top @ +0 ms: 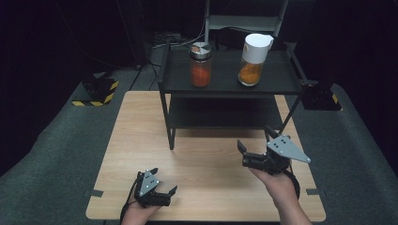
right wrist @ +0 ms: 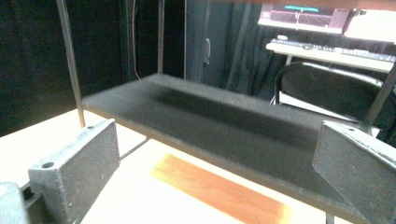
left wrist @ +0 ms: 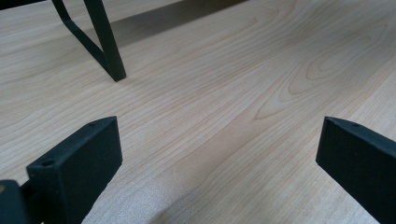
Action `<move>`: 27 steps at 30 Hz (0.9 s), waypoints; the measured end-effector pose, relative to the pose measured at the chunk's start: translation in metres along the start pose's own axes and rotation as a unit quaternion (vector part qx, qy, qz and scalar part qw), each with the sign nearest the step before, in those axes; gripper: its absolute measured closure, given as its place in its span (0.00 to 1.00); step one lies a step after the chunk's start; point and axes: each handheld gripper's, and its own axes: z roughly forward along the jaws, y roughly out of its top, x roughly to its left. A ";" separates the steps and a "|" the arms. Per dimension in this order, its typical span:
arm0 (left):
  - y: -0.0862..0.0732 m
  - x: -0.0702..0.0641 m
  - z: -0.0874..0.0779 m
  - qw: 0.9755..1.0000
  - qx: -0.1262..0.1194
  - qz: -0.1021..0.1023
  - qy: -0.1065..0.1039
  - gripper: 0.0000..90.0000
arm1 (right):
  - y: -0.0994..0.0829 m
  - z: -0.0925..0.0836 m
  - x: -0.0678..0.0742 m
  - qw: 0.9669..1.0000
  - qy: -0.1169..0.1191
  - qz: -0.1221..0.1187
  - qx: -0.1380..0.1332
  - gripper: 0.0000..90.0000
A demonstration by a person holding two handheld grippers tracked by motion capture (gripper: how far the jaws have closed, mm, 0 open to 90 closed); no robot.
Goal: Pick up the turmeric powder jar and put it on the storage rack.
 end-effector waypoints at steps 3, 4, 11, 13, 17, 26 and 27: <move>0.000 0.000 0.000 1.000 0.000 0.001 -0.001 0.01 | -0.008 -0.001 0.001 1.000 0.000 -0.001 0.007 0.00; 0.000 0.000 0.000 1.000 0.000 0.002 -0.001 0.01 | -0.012 -0.001 0.002 1.000 0.000 -0.001 0.011 0.00; 0.000 0.000 0.000 1.000 0.000 0.002 -0.001 0.01 | -0.043 -0.002 0.003 0.999 0.002 0.007 0.038 0.00; 0.000 0.000 0.000 1.000 0.000 0.002 -0.001 0.01 | -0.047 -0.002 0.003 0.999 0.002 0.008 0.041 0.00; 0.000 0.000 0.000 1.000 0.000 0.007 -0.002 0.01 | -0.063 -0.001 0.003 0.998 0.000 0.005 0.057 0.00; 0.000 -0.003 0.000 1.000 -0.001 0.016 -0.001 0.01 | -0.098 0.001 0.004 0.996 -0.007 -0.001 0.087 0.00; 0.000 -0.003 0.000 1.000 -0.001 0.017 -0.001 0.01 | -0.104 0.001 0.003 0.996 -0.007 0.003 0.091 0.00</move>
